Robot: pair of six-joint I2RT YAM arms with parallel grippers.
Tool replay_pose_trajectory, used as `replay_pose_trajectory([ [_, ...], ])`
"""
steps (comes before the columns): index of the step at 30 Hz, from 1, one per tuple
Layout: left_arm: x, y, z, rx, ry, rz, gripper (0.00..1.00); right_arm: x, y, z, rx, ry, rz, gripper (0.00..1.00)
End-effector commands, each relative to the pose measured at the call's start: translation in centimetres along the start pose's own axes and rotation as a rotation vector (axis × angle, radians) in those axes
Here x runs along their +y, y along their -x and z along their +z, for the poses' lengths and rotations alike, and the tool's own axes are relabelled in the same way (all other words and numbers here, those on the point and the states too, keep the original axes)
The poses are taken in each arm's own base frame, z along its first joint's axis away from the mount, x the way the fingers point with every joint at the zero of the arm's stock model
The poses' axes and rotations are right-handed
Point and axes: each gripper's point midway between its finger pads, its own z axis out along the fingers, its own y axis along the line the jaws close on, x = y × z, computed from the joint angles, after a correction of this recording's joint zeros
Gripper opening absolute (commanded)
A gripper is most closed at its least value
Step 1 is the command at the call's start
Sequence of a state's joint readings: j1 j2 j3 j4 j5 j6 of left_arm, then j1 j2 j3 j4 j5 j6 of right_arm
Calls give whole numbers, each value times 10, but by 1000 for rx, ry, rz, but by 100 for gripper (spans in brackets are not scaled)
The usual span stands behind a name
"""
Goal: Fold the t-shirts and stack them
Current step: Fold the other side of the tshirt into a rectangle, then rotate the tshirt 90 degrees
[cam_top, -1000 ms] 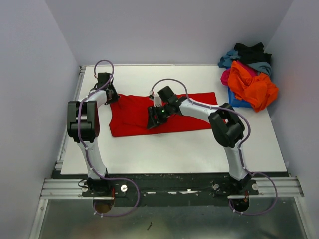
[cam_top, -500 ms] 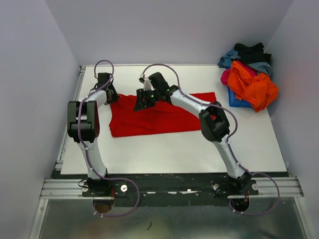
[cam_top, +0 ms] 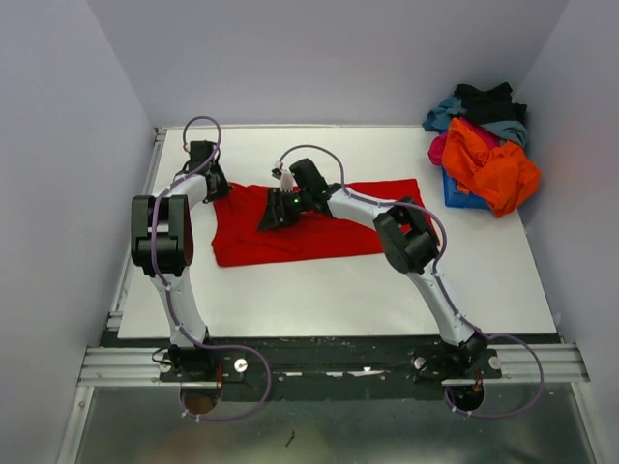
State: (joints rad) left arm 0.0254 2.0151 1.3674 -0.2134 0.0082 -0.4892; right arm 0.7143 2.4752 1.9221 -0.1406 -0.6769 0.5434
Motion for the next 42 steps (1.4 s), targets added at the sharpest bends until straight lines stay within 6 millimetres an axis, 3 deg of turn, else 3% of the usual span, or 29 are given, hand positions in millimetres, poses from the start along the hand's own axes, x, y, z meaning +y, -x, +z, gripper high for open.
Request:
replay_pose_trajectory([
  [1, 6, 6, 4, 0, 24, 5, 0, 33, -14, -5, 27, 108, -19, 57],
  [13, 8, 7, 6, 3, 24, 1, 0, 69, -57, -13, 119, 186, -58, 52],
  [21, 8, 9, 5, -3, 22, -1, 0, 91, -113, -23, 218, 213, -89, 56],
  [24, 7, 10, 2, -10, 19, -3, 0, 95, -111, -34, 190, 186, -113, 57],
  [28, 6, 16, -11, -50, 15, -24, 31, 100, -89, -62, 103, 97, -181, 57],
  [30, 8, 21, -24, -91, 22, -42, 43, 94, -79, -80, 55, 38, -186, 55],
  [33, 17, 22, -44, -145, 63, -82, 54, 72, -72, -111, -9, -77, -181, 49],
  [39, 36, 14, -86, -234, 143, -177, 58, -11, -77, -187, -137, -558, -141, 9],
  [42, 42, 9, -93, -249, 155, -172, 64, -44, -77, -232, -225, -745, -78, 1],
])
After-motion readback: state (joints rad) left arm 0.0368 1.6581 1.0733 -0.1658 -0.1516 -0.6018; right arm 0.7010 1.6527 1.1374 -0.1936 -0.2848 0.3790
